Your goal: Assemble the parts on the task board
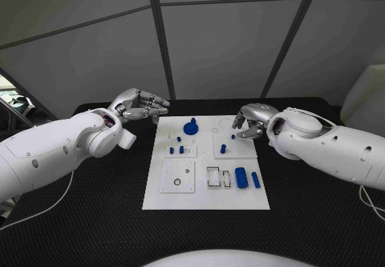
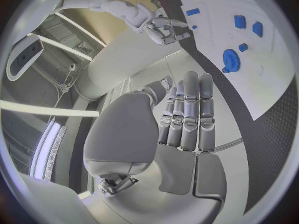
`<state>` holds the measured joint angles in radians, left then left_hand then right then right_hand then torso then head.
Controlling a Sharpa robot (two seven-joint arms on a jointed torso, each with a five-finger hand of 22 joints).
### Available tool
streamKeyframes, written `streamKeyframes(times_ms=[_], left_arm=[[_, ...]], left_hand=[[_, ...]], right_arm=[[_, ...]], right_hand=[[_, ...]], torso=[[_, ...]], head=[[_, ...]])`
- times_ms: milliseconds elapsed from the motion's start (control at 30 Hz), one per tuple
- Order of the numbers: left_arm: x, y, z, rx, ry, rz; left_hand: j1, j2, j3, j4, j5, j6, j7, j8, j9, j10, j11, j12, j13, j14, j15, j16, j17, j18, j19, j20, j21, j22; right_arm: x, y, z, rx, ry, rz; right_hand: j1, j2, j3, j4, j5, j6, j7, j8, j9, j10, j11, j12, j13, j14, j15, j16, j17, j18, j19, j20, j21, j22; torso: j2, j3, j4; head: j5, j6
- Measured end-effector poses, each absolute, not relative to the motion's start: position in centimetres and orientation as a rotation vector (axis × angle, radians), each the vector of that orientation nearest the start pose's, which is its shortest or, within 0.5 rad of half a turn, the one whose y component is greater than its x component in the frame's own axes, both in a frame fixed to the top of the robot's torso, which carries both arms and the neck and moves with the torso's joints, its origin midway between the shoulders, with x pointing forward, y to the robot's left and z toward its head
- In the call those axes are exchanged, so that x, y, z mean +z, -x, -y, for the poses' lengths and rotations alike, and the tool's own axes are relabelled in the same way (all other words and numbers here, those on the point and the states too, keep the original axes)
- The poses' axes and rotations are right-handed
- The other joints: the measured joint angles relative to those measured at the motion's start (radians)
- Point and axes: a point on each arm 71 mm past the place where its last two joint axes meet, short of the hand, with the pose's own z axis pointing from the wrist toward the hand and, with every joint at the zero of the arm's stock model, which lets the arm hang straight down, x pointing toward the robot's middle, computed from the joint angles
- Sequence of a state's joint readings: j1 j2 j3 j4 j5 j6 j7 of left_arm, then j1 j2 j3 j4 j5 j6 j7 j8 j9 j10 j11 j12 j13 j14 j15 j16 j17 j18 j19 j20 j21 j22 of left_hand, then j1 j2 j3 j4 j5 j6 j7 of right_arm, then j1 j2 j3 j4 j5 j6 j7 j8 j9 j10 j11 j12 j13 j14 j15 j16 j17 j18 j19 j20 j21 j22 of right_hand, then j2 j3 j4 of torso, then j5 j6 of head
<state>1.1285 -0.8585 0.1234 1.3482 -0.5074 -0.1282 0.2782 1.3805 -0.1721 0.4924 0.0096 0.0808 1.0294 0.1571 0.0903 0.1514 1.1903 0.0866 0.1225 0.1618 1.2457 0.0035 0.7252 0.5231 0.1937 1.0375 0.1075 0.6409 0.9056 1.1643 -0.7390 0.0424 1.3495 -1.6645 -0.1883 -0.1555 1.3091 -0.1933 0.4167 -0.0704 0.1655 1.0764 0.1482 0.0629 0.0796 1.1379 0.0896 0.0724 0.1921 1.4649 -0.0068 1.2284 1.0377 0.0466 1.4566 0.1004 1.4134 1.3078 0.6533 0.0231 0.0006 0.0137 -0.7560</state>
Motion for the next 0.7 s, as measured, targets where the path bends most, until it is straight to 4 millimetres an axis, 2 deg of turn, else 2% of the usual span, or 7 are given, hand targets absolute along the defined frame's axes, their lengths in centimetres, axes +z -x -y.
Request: streamKeyframes(times_ms=[400, 500, 700], left_arm=[[-16.7, -51.5, -26.0, -1.441, 0.783, -1.506], [-16.7, -51.5, -25.9, -1.450, 0.791, -1.500], [-16.7, -51.4, -25.8, -1.461, 0.800, -1.494]], left_hand=[[0.004, 0.004, -0.005, 0.000, 0.000, 0.002, 0.002, 0.000, 0.001, 0.000, 0.000, 0.000, 0.003, 0.000, 0.000, -0.011, -0.004, 0.000, 0.000, 0.000, -0.009, -0.006], [0.004, 0.004, -0.005, 0.000, 0.000, 0.003, 0.004, 0.000, 0.002, 0.000, 0.000, 0.000, 0.003, 0.000, 0.000, -0.011, -0.005, 0.000, 0.000, 0.000, -0.009, -0.007], [0.004, 0.004, -0.005, 0.000, 0.000, 0.003, 0.004, 0.000, 0.002, 0.000, 0.000, 0.000, 0.003, 0.000, 0.000, -0.014, -0.006, 0.000, 0.000, 0.000, -0.012, -0.008]], right_arm=[[-19.6, -52.0, 19.1, 0.427, 0.313, -1.706], [-19.8, -52.0, 18.9, 0.426, 0.319, -1.717], [-20.3, -52.0, 18.7, 0.423, 0.329, -1.741]], right_hand=[[0.001, 0.001, 0.009, -0.009, 0.000, 0.000, 0.000, 0.000, -0.001, 0.000, 0.000, 0.000, -0.016, 0.000, 0.000, 0.000, -0.003, 0.000, 0.004, 0.003, 0.000, 0.000], [0.008, 0.009, 0.014, -0.014, 0.000, 0.006, -0.005, 0.000, -0.001, 0.007, -0.008, 0.000, -0.022, 0.000, 0.000, 0.000, -0.002, 0.000, 0.004, 0.003, 0.004, 0.000], [0.003, 0.024, 0.027, -0.021, 0.000, 0.018, -0.011, 0.006, -0.001, 0.026, -0.011, 0.000, -0.036, 0.000, 0.000, 0.001, 0.002, 0.000, 0.004, 0.003, 0.007, 0.000]], torso=[[0.000, -0.0003, -0.0001], [0.000, -0.0004, -0.0008], [0.000, -0.0002, -0.0011]], head=[[0.004, -0.002], [0.004, -0.003], [0.004, -0.005]])
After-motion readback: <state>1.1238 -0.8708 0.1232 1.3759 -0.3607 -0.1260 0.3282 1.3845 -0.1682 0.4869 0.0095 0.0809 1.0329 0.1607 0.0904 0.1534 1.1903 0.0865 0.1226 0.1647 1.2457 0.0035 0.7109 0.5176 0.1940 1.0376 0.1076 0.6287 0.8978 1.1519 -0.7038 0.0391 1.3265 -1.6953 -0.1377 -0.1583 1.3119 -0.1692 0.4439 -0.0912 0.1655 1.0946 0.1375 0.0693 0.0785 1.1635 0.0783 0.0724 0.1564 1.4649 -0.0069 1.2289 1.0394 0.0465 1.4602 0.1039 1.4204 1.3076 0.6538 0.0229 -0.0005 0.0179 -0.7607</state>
